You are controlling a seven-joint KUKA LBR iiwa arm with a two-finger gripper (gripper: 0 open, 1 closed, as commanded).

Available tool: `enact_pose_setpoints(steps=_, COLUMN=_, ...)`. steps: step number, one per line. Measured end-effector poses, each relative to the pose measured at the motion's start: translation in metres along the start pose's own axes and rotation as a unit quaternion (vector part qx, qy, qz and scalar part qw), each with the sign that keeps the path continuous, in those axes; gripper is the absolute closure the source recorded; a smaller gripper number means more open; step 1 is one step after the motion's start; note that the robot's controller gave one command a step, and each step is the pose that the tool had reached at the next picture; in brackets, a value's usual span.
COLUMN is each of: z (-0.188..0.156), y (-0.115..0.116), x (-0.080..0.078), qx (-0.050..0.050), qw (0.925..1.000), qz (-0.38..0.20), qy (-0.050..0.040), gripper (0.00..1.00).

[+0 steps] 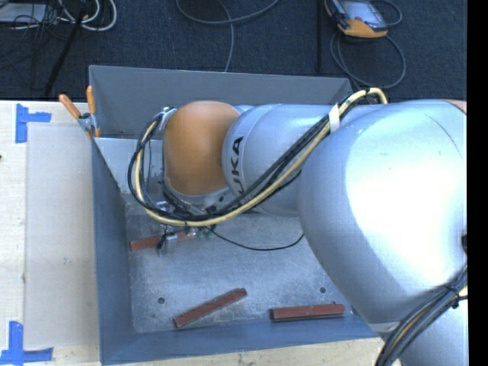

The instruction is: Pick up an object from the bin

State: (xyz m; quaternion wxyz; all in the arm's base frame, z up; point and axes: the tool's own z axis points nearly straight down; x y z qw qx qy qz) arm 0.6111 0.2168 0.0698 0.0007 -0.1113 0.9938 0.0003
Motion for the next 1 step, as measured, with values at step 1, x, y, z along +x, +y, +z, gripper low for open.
enact_pose_setpoints(steps=1, z=-0.1439, y=-0.0087, x=0.0091, qx=0.0, qw=1.0, qz=0.003, qy=-0.0042, gripper=1.0)
